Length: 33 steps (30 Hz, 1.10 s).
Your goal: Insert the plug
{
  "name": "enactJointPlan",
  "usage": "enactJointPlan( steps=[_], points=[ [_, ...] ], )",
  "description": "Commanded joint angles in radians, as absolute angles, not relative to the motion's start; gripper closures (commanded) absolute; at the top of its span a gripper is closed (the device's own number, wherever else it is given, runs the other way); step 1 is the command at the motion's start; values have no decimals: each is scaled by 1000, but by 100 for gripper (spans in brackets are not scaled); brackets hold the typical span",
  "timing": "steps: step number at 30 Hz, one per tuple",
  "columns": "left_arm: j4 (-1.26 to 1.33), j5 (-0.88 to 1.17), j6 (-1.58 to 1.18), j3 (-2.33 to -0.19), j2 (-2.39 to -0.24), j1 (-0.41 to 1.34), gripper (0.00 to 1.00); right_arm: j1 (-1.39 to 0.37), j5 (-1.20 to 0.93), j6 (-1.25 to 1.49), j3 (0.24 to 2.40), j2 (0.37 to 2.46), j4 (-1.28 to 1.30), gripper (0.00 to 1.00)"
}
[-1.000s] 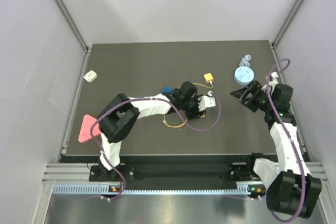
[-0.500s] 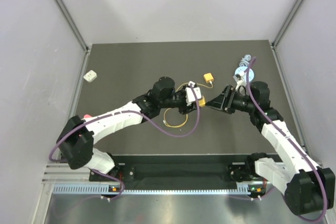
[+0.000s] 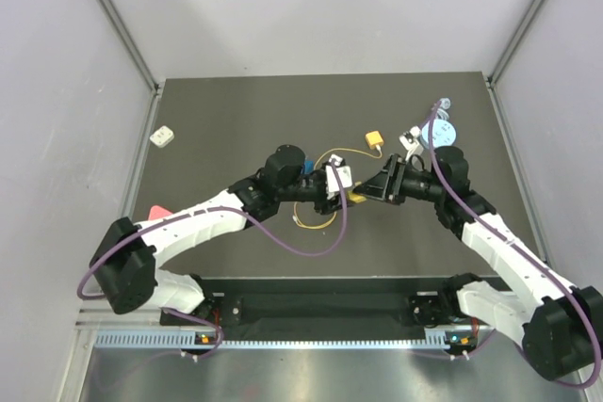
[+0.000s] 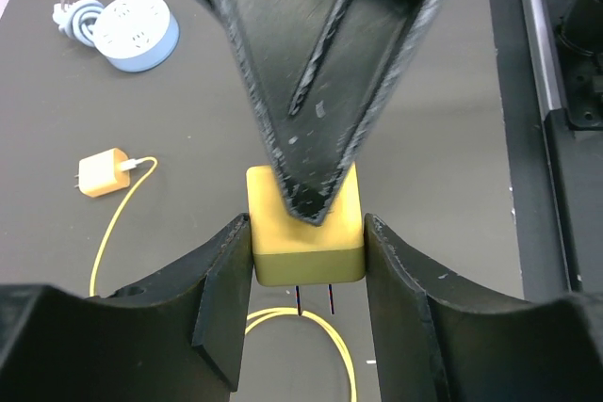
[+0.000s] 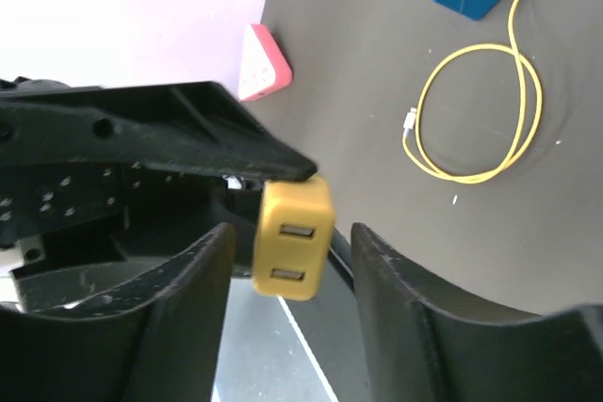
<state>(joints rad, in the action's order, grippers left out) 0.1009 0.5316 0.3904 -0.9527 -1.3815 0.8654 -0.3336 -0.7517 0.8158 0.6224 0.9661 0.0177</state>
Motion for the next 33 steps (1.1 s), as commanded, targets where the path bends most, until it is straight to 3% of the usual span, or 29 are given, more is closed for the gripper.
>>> enactJointPlan(
  steps=[1, 3, 4, 6, 7, 9, 10, 16, 21, 24, 31, 33],
  points=[
    [178, 575, 377, -919, -1324, 868, 100, -371, -713, 819, 667, 994, -9, 53],
    [199, 577, 371, -905, -1312, 868, 100, -388, -700, 816, 672, 999, -3, 63],
    [201, 574, 370, -899, -1304, 868, 100, -394, -695, 816, 672, 997, -3, 77],
    [210, 557, 350, -894, -1301, 868, 100, -400, -677, 819, 669, 989, -5, 90],
    [219, 510, 332, -893, -1298, 868, 75, -402, -678, 819, 669, 983, -8, 100],
    [225, 465, 290, -893, -1298, 868, 30, -403, -678, 818, 676, 980, -3, 100],
    [219, 451, 282, -896, -1295, 867, 1, -402, -675, 808, 690, 977, 24, 100],
    [63, 414, 273, -936, -1226, 868, 1, -370, -488, 669, 842, 1005, 279, 100],
    [-66, 179, 112, -956, -1128, 868, 1, -279, -326, 562, 1001, 1112, 492, 100],
    [-191, -74, 2, -995, -1109, 867, 1, -256, -83, 505, 1134, 1199, 598, 100],
    [-350, -207, -18, -943, -1068, 867, 1, -160, 393, 529, 1416, 1434, 813, 100],
    [-417, -239, -46, -949, -1065, 867, 1, -130, 442, 546, 1487, 1509, 848, 100]
  ],
)
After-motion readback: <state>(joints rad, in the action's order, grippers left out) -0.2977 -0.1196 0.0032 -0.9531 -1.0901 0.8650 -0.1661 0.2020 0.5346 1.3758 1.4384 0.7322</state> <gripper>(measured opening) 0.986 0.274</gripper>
